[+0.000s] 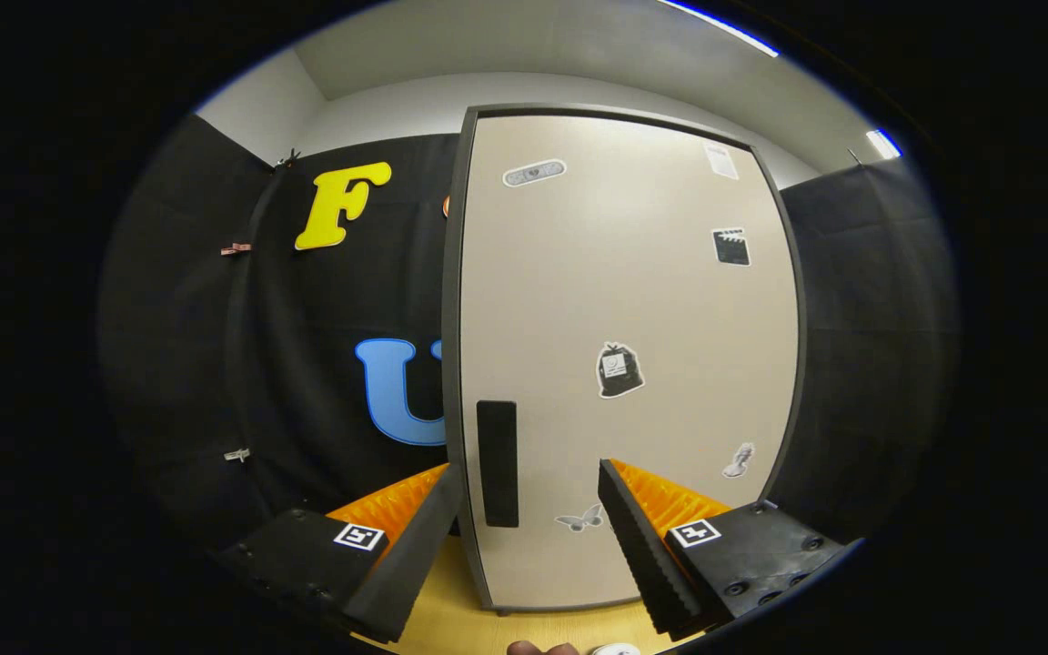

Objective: Open the shoe cabinet door, grab the shoes and put them into the shoe cabinet, then close the shoe cabinet door.

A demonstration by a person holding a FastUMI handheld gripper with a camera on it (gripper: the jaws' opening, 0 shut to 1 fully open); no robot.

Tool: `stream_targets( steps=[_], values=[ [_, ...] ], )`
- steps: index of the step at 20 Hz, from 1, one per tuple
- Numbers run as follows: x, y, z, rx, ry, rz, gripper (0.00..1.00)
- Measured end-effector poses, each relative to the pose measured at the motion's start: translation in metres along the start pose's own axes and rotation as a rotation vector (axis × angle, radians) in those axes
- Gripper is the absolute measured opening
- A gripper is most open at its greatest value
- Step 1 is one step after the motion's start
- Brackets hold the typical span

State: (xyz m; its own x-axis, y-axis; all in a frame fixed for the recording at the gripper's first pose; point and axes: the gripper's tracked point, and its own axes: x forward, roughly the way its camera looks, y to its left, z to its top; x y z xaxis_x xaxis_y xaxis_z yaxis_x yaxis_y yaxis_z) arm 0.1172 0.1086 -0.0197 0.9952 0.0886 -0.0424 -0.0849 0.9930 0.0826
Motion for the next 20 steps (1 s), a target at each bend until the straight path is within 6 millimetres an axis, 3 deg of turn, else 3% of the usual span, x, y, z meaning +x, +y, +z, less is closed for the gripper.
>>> stream_targets(
  steps=[10,12,17,20],
  values=[
    [0.066,0.017,-0.037,0.004,0.036,0.005,0.95],
    [0.075,0.017,-0.039,-0.003,0.03,-0.006,0.83],
    [0.081,0.014,-0.04,-0.019,0.001,-0.051,0.36],
    [0.081,0.013,-0.04,-0.028,0.02,-0.051,0.31]
  ],
)
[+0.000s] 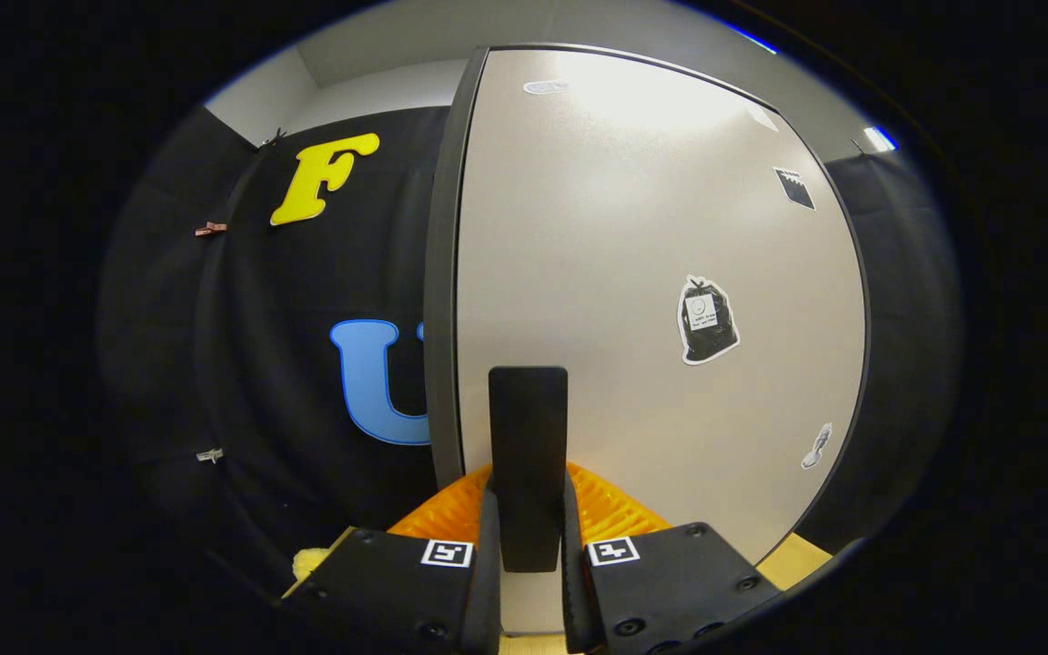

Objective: Open the shoe cabinet door, grab the shoes and put them into the shoe cabinet, then close the shoe cabinet door.

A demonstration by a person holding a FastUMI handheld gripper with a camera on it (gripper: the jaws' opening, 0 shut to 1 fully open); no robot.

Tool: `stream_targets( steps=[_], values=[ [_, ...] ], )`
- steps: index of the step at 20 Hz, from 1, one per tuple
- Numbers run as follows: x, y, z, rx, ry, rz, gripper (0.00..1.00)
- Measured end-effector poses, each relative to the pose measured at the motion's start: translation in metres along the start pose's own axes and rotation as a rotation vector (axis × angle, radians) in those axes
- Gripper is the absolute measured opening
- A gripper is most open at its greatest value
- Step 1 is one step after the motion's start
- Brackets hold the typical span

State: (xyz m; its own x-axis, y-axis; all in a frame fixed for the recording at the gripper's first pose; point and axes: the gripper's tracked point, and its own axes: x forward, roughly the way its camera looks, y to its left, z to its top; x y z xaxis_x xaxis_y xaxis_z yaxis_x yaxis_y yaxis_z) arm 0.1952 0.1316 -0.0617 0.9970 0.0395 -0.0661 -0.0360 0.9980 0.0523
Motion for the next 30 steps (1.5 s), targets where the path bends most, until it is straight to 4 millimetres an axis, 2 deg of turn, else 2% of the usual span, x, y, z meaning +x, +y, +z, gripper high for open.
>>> stream_targets(
  steps=[2,4,5,10,15,24,30],
  values=[
    [-0.003,-0.001,-0.002,-0.008,0.031,-0.008,0.21],
    [-0.01,-0.001,0.0,0.01,0.03,0.003,0.21],
    [-0.017,0.0,0.002,0.023,0.028,0.015,0.16],
    [-0.068,-0.01,0.005,0.044,0.032,0.091,0.16],
    [-0.111,-0.03,0.006,0.058,0.038,0.11,0.16],
    [-0.157,-0.065,0.009,0.087,0.033,0.101,0.15],
    [-0.187,-0.096,0.01,0.094,0.025,0.078,0.15]
  ],
)
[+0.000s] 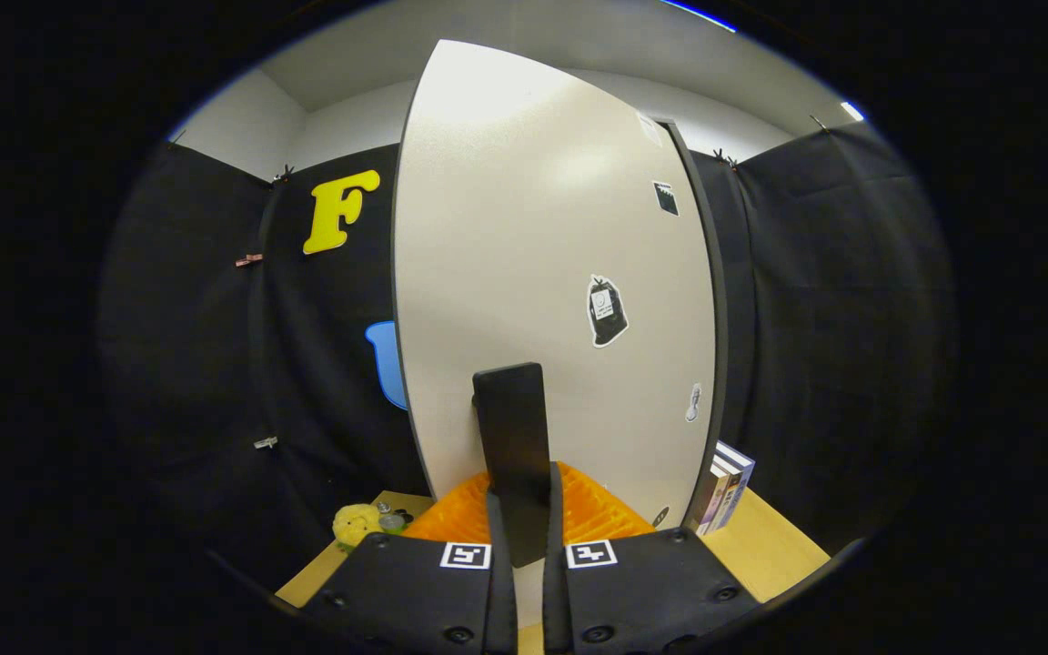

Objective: Open the shoe cabinet door, grab the shoes and put them into the shoe cabinet, then close the shoe cabinet door.

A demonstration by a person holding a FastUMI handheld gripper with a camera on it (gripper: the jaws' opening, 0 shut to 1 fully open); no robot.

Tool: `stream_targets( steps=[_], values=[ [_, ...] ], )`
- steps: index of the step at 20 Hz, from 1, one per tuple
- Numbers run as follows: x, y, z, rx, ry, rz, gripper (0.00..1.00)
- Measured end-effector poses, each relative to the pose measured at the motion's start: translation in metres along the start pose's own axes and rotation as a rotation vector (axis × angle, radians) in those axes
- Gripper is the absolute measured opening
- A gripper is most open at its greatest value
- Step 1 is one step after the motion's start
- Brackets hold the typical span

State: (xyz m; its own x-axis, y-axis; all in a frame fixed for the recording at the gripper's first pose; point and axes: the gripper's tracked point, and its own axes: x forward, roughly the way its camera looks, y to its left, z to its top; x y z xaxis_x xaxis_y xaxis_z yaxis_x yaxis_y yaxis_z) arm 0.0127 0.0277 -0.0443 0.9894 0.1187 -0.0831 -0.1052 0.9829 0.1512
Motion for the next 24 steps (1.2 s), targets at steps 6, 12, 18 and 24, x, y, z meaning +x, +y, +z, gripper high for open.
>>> stream_targets(
  steps=[6,12,18,24],
  values=[
    [-0.029,-0.036,0.002,0.008,0.014,-0.012,0.15],
    [-0.049,-0.073,0.004,0.021,0.019,-0.015,0.15],
    [-0.063,-0.104,0.007,0.023,0.018,0.025,0.14],
    [-0.066,-0.14,0.01,-0.016,0.026,0.012,0.14]
  ],
)
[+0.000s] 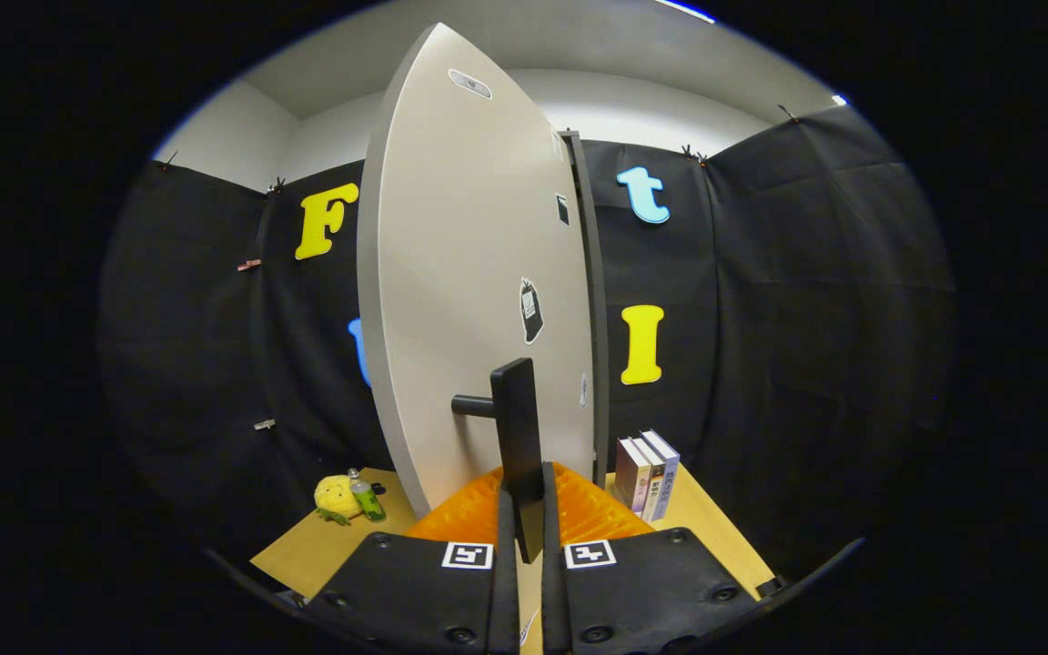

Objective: Open the shoe cabinet door, grab the shoes and put them into the shoe cabinet, then close the shoe cabinet door.

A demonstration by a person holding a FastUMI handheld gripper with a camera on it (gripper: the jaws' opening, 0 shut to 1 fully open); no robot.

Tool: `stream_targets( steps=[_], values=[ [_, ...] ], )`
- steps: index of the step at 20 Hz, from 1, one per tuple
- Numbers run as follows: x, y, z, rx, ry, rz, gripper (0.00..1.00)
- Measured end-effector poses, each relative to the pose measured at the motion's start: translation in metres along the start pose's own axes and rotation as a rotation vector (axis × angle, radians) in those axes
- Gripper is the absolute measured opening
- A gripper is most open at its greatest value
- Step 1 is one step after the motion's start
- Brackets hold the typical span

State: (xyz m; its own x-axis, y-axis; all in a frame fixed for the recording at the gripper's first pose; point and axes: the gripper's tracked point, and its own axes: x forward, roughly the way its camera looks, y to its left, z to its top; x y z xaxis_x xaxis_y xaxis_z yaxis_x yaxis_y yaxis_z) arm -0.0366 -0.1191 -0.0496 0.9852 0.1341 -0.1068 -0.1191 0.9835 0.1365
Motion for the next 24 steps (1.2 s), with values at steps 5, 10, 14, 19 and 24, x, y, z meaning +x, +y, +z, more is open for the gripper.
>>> stream_targets(
  steps=[5,10,14,19,24],
  values=[
    [-0.004,-0.026,0.006,0.022,-0.009,0.02,0.14],
    [-0.002,-0.054,0.01,0.025,-0.018,0.025,0.13],
    [0.005,-0.082,0.013,0.008,-0.017,-0.018,0.11],
    [0.003,-0.083,0.012,0.04,-0.014,0.056,0.09],
    [-0.001,-0.085,0.013,0.039,-0.025,0.028,0.09]
  ],
)
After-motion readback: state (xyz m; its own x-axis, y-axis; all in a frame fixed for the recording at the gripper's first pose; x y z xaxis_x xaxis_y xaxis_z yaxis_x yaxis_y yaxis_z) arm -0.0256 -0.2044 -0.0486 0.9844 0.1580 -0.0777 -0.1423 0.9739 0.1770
